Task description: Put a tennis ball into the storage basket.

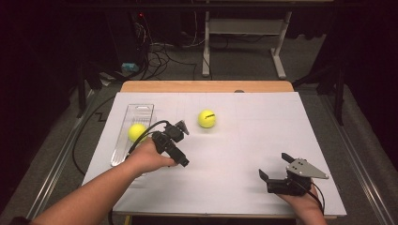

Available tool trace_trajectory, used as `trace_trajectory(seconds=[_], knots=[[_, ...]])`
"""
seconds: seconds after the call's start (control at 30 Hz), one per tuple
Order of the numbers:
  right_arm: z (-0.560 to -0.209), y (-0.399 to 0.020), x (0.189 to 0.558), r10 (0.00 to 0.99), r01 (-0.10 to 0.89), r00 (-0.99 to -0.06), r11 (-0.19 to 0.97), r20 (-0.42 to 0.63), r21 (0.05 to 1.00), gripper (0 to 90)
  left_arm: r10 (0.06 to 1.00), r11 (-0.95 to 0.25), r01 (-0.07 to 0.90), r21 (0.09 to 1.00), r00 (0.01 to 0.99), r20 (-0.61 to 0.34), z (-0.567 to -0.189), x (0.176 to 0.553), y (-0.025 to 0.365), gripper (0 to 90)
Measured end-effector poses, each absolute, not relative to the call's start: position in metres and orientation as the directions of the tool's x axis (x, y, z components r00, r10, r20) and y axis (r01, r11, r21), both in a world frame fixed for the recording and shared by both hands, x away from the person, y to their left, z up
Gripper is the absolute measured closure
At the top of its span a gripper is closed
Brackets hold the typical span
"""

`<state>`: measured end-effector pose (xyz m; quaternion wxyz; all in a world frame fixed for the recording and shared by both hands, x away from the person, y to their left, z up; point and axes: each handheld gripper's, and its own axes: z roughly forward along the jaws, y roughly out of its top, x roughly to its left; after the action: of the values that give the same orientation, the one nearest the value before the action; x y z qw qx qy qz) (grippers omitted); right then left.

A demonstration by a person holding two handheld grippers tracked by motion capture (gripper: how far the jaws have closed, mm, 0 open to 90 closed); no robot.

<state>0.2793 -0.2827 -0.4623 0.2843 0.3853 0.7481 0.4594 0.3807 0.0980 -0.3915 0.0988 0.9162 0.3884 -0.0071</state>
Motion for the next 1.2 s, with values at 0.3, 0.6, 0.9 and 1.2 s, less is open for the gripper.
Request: trace_trajectory(seconds=[0.3, 0.6, 0.9, 1.2], knots=[[-0.461, -0.275, 0.284, 0.833, 0.319, -0.549, 0.284, -0.068, 0.904, 0.0, 0.707, -0.681, 0.711, 0.174, 0.701, -0.099, -0.392, 0.381, 0.099, 0.5], [-0.452, -0.247, 0.311, 0.815, 0.306, -0.575, 0.289, -0.066, 0.907, 0.0, 0.707, -0.684, 0.707, 0.179, 0.703, -0.078, -0.391, 0.375, 0.098, 0.5], [-0.446, -0.198, 0.358, 0.796, 0.315, -0.602, 0.303, -0.057, 0.899, 0.0, 0.708, -0.683, 0.71, 0.171, 0.701, -0.085, -0.394, 0.376, 0.097, 0.5], [-0.453, -0.157, 0.407, 0.799, 0.351, -0.599, 0.319, -0.051, 0.88, 0.2, 0.699, -0.691, 0.703, 0.169, 0.709, -0.093, -0.395, 0.375, 0.096, 0.5]])
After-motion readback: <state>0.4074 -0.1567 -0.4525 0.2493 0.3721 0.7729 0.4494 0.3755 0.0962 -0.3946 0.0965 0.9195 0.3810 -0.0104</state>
